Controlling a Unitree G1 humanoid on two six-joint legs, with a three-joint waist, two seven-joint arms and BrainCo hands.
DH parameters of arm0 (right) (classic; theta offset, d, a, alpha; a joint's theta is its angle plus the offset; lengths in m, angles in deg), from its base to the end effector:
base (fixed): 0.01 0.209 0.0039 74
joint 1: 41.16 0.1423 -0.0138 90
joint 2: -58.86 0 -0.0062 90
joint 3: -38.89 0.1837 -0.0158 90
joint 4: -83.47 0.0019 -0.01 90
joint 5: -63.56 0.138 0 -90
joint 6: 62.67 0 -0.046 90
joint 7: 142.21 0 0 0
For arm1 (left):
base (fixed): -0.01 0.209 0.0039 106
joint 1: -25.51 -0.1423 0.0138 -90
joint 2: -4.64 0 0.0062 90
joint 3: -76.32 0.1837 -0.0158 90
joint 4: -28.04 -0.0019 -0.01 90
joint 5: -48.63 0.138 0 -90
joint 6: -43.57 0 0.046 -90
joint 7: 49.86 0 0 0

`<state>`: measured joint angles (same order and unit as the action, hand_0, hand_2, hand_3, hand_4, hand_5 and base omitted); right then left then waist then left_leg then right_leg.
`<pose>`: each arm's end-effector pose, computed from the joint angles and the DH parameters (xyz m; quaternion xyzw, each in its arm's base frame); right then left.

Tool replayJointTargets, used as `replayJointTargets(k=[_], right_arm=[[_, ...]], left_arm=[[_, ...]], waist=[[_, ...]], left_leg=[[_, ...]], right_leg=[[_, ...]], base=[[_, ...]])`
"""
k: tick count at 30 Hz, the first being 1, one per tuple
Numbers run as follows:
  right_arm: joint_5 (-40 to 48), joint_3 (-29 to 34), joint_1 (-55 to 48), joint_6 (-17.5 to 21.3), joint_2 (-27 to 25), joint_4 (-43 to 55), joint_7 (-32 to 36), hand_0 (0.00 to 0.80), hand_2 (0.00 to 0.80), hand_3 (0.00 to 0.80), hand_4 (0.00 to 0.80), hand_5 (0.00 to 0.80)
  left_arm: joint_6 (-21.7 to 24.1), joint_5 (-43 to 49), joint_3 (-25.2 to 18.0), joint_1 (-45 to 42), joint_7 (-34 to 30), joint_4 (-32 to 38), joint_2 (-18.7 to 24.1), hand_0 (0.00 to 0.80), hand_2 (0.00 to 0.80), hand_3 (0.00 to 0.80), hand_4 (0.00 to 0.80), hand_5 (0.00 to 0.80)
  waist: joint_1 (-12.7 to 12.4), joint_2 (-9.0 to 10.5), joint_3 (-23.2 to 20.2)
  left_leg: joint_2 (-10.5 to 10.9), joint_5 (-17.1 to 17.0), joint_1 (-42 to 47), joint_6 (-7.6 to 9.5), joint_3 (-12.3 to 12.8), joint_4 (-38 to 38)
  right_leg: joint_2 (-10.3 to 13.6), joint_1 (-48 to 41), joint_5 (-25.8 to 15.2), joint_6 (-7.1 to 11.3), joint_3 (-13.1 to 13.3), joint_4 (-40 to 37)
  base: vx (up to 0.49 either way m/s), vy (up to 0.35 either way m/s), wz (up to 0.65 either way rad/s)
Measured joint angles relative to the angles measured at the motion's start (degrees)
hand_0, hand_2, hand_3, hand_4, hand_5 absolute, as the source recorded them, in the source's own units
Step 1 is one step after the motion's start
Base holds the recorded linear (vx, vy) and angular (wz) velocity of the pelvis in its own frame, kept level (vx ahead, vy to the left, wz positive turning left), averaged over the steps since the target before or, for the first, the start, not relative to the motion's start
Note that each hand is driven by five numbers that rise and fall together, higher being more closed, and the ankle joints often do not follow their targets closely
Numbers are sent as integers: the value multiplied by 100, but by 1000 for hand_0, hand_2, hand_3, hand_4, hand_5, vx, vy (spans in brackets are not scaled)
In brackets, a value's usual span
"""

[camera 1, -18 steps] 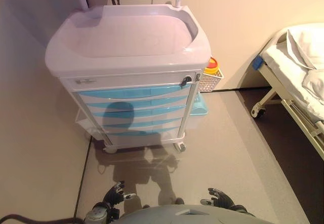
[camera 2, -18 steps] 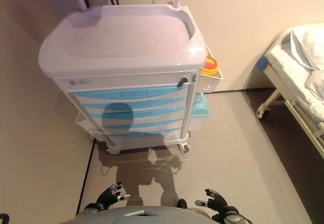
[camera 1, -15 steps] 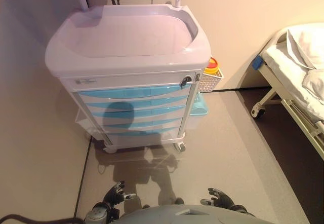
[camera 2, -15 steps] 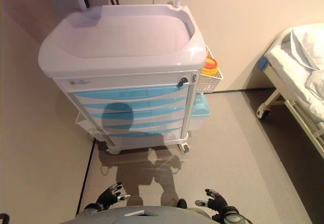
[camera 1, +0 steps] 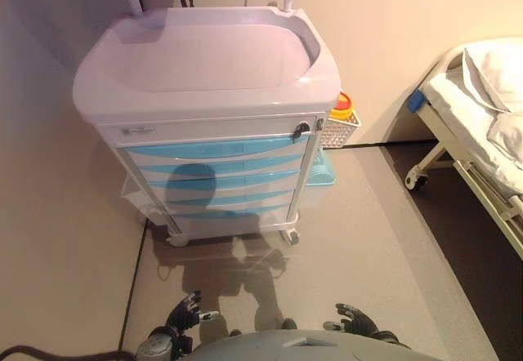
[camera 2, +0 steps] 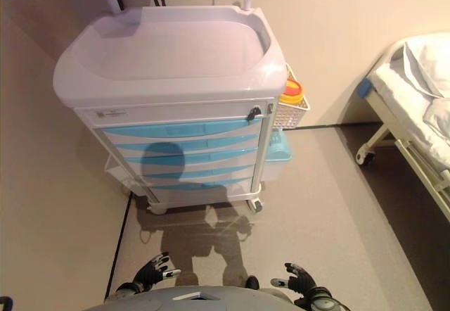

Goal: Open the drawer and pick up the medicine

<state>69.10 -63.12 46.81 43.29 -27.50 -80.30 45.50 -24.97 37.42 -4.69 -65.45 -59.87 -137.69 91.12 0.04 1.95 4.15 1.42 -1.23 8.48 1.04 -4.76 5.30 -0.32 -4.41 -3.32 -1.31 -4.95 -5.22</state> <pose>0.0591 -0.2128 -0.1179 -0.0739 0.5084 0.0606 0.8558 0.0644 0.2190 -0.1148 0.0268 0.4659 -0.0225 0.8842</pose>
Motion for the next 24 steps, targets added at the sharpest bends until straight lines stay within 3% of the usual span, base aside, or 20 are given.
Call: replayJointTargets(k=[15,22,24], right_arm=[[-4,-1,45,-84,-80,-18,-126,0,0,0,0,0],[-2,-20,316,11,-161,-16,-263,0,0,0,0,0],[-5,-30,569,54,-184,1,-325,0,0,0,0,0]], left_arm=[[-340,-235,51,1,79,183,-49,0,0,0,0,0],[-240,-517,213,197,68,245,-36,0,0,0,0,0],[-132,-691,317,404,67,320,-45,0,0,0,0,0]], waist=[[-12,-144,161],[-7,-247,654],[-3,-275,887]], left_leg=[[-4,2,-130,-7,-26,-11],[38,-7,-600,-19,-41,-243],[65,0,-923,-9,58,-440]], right_leg=[[0,122,11,14,-10,4],[35,539,-23,-29,-30,137],[67,866,-23,-30,-34,340]], base=[[-8,12,0],[-69,17,2],[-156,14,4]])
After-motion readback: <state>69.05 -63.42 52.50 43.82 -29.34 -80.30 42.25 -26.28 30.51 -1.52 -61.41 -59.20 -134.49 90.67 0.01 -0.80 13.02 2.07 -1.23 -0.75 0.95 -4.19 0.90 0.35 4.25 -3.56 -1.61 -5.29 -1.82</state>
